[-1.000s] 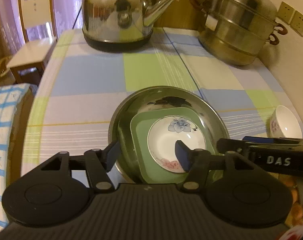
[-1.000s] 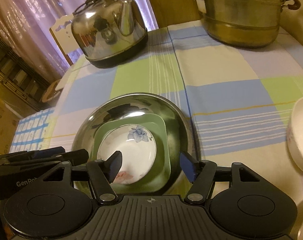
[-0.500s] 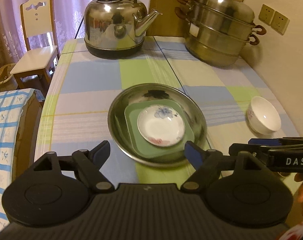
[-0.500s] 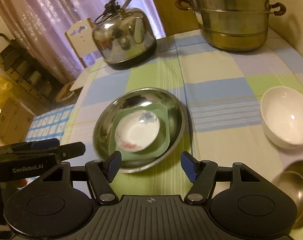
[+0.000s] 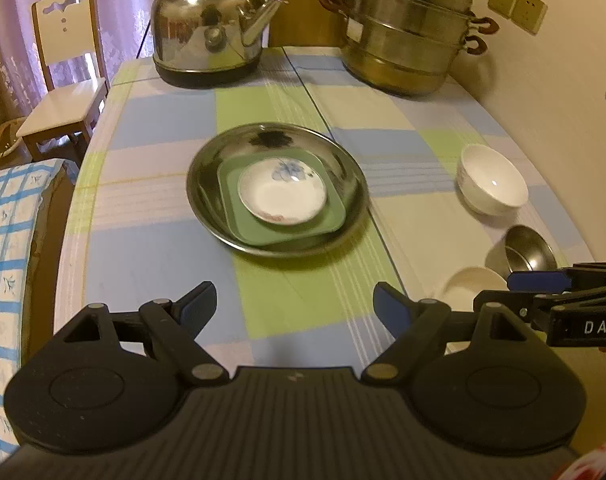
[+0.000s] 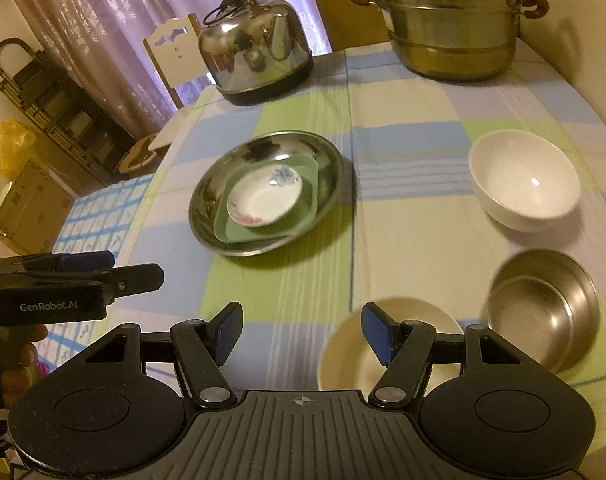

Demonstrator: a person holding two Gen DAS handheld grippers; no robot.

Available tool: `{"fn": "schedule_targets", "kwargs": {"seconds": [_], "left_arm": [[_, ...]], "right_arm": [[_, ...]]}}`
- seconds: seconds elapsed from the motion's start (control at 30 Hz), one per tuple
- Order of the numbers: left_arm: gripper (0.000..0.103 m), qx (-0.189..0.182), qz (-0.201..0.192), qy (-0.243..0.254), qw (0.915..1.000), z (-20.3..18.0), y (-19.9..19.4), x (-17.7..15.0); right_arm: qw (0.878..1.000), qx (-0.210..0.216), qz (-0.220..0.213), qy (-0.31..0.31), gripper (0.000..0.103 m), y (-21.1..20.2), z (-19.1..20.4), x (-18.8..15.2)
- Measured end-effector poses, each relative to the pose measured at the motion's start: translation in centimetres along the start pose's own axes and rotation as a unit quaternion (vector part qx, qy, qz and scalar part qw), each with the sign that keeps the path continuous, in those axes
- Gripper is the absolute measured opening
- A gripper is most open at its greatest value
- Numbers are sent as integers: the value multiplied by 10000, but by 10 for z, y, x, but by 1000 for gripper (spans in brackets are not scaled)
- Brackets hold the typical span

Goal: Organize plates and bowls
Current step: 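Move both grippers to the rim of the wide cream ribbed bowl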

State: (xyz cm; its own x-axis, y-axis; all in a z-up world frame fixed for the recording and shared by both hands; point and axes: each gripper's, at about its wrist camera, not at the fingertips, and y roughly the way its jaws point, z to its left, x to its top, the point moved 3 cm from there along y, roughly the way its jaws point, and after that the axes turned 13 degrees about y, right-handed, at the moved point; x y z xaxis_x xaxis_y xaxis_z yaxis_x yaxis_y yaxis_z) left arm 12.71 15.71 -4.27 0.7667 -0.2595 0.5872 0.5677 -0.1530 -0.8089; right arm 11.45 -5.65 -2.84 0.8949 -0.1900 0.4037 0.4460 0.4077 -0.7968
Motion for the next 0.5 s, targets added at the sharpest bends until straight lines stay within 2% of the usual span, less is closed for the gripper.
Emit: {"fn": "schedule_targets", "kwargs": {"seconds": [0.5], "left_arm": [[88, -47, 28, 89, 9999, -57, -13, -14]], "right_arm": [[9996, -254, 56, 102, 66, -40, -48, -23]]}}
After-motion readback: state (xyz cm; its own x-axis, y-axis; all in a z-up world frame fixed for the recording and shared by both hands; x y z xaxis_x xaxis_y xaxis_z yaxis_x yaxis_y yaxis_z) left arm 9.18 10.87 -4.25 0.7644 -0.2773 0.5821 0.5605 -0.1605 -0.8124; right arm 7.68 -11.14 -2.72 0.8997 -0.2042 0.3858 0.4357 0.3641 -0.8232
